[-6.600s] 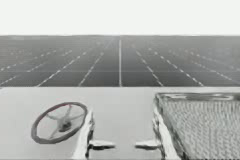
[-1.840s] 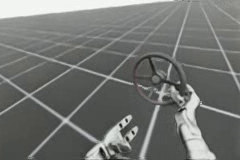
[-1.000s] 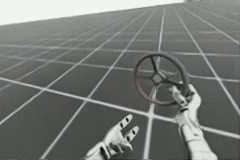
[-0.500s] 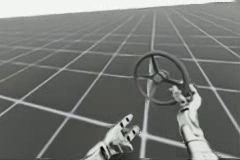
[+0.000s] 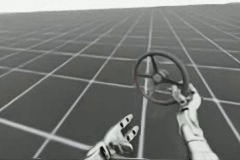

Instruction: Pick up and drop off the object

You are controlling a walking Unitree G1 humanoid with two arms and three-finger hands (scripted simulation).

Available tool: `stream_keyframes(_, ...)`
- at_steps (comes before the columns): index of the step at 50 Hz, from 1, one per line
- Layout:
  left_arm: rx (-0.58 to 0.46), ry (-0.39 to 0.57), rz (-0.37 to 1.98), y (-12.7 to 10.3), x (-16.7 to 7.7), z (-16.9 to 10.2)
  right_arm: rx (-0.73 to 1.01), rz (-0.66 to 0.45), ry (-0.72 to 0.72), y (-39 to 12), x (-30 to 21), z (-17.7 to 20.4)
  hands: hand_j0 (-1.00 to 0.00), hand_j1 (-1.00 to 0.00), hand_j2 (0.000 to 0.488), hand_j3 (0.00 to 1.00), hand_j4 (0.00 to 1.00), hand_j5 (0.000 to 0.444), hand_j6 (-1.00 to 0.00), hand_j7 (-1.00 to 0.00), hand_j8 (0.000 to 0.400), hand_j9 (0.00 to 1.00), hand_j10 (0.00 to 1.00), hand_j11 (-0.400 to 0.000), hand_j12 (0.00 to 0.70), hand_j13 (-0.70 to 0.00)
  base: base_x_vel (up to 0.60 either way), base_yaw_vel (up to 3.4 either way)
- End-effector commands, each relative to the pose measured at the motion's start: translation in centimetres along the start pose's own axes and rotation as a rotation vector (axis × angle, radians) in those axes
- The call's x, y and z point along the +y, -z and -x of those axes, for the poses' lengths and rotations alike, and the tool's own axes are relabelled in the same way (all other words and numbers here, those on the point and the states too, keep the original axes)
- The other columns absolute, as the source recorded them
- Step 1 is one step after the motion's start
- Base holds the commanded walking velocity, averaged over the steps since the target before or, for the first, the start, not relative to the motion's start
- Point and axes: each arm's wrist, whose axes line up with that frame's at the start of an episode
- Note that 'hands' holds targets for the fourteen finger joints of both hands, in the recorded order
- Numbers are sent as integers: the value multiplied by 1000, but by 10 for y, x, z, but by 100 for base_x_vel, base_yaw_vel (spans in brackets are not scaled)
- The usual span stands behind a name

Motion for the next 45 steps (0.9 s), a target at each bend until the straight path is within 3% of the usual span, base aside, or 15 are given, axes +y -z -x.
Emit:
stream_keyframes(1,-2,3,-24,-2,-6,0,-30,-37,-15,-8,2,-1,0,0,0,1000,1000,0,0,0,0,1000,1000,-400,0,-700,56,-7)
stream_keyframes(45,-2,3,-24,-2,-6,0,-30,-37,-15,-8,2,-1,0,0,0,1000,1000,0,0,0,0,1000,1000,-400,0,-700,59,-2)
